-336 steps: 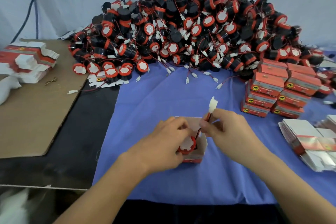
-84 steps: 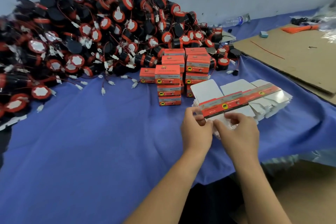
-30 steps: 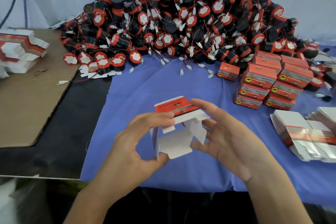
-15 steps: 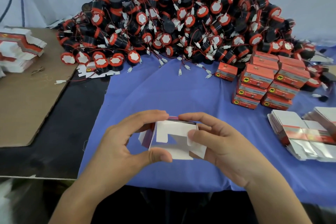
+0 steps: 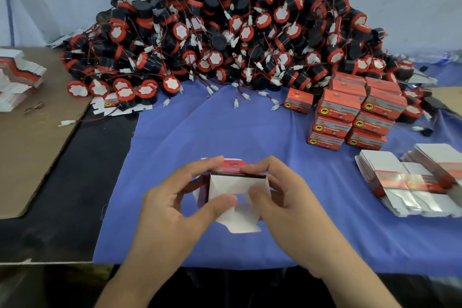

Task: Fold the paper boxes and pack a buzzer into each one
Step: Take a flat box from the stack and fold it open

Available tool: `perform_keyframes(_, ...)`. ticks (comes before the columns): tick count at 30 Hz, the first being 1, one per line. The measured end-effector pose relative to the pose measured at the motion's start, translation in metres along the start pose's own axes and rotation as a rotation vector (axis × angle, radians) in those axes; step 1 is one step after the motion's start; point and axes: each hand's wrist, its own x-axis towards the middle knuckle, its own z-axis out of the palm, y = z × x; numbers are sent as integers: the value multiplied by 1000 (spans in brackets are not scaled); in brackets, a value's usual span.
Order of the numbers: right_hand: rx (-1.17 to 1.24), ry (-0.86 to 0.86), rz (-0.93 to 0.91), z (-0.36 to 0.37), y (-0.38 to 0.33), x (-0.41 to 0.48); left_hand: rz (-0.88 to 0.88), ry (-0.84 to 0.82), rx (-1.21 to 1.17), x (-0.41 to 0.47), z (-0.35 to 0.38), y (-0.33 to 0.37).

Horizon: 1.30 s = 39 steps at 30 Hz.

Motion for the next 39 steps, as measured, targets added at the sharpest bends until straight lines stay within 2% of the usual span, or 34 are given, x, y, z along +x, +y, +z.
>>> perform_keyframes(3,23,-131,-86,-6,-5,-6,-34,67,31,-1,5,-1)
perform_keyframes(6,323,-294,6,-24,-5,-8,-63,85,0,0,1,1)
perform_keyframes(8,445,-331,25,-34,-2,-8,-88,94,-52,1,0,4)
perform_keyframes(14,263,-82,-37,-17,13,-5,-82,154,-63,-2,6,7)
perform_keyframes(18,245,22,-70,-1,15,-6,28,157,7,-6,15,12)
perform_keyframes(20,207,40,-120,4,17,-7,11,178,-15,-6,20,11)
perform_keyframes(23,51,26,-245,0,24,-11,-67,233,-182,-5,21,7)
perform_keyframes(27,-32,-165,-228,-9,27,-16,-123,272,-316,-5,21,6)
perform_keyframes(29,-55,-180,-269,-10,27,-17,-112,291,-325,-7,24,6)
perform_keyframes(33,53,-132,-313,-5,23,-19,-99,309,-362,-9,30,11)
perform_keyframes(39,309,234,-321,18,13,-20,-7,170,-384,-17,44,26)
